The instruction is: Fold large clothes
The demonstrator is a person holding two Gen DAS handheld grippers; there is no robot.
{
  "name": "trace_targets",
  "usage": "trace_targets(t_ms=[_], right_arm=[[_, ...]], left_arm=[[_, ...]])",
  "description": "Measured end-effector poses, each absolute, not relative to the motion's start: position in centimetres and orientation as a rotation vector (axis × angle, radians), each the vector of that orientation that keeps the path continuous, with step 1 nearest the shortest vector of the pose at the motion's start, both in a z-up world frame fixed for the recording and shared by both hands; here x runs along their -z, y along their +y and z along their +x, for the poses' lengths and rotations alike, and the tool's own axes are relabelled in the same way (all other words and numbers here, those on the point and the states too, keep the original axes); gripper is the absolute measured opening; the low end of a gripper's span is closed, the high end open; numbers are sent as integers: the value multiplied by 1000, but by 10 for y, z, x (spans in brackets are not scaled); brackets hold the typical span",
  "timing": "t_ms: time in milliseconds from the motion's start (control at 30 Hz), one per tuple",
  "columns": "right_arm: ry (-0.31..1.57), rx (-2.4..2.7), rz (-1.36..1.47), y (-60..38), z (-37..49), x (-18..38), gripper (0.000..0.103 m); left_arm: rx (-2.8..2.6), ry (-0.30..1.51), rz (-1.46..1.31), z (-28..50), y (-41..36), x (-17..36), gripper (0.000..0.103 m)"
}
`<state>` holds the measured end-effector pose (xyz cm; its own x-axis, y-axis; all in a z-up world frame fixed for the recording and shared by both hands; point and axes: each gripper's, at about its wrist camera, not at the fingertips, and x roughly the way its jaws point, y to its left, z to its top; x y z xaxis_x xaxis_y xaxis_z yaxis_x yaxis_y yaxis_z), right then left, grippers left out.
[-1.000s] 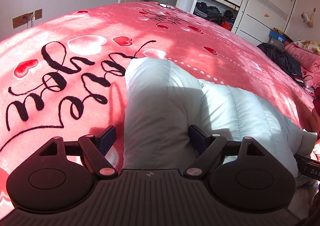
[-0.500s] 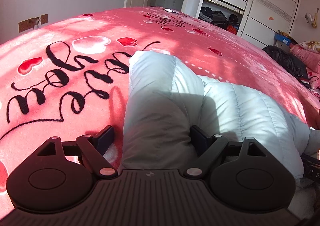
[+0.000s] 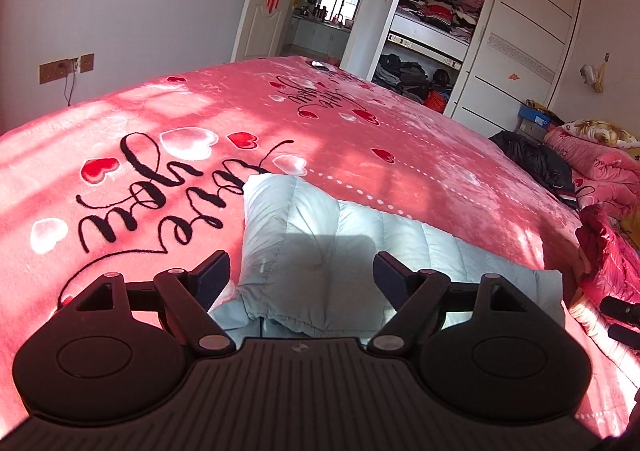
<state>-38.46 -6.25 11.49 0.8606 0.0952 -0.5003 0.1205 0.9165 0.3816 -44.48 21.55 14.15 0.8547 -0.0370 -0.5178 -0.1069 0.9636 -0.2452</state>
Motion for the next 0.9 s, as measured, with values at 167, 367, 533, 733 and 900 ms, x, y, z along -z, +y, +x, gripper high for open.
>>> trace_targets(t_ms=[167,367,533,733,900], right_arm=[[502,15,401,-69,-426,-130,96],[452,-7,421,-78,-472,-141,99],[458,-2,456,-86,-499,-141,99],[462,-2,454,-90,-530,-139,99],[481,-22,449,-90,-551,-135,100]], left_arm=[[-22,567,-269,-478,216,-154,101],[-11,583,-214,-513,214,-165,103],[6,612,-206,-534,212,-170,103],[32,636,-192,-557,209,-175,103],[60,674,-200,-568,211,-173,103]])
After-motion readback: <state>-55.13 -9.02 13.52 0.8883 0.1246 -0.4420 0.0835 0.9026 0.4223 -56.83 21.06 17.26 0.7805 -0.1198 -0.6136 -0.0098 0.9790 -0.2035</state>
